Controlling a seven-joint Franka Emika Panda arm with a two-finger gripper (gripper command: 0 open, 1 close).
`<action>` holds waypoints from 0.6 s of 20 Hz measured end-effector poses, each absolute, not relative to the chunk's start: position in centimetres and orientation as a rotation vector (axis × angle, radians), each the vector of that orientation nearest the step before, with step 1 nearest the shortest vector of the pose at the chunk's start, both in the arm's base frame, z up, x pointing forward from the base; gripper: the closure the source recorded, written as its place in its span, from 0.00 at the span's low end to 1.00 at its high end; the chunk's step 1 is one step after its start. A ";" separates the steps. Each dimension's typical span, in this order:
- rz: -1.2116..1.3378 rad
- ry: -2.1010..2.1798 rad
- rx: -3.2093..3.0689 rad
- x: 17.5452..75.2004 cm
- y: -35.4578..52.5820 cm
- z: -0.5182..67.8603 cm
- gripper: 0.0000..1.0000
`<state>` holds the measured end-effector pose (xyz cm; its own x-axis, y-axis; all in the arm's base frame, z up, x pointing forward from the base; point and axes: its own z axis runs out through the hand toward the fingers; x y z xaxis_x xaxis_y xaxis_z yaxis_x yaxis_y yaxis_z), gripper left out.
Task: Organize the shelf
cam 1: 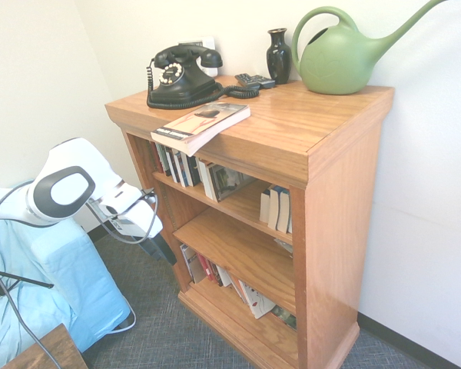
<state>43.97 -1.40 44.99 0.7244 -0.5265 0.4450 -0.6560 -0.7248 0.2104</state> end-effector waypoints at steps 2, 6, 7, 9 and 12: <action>0.576 -0.843 2.482 44.2 -1.2 47.4 0.00; 0.700 -0.697 2.291 44.7 0.3 51.4 0.00; 0.730 -0.661 2.242 44.8 0.9 52.1 0.00; 0.783 -0.589 2.144 44.8 2.2 53.1 0.00; 0.855 -0.494 1.989 44.5 4.0 54.3 0.00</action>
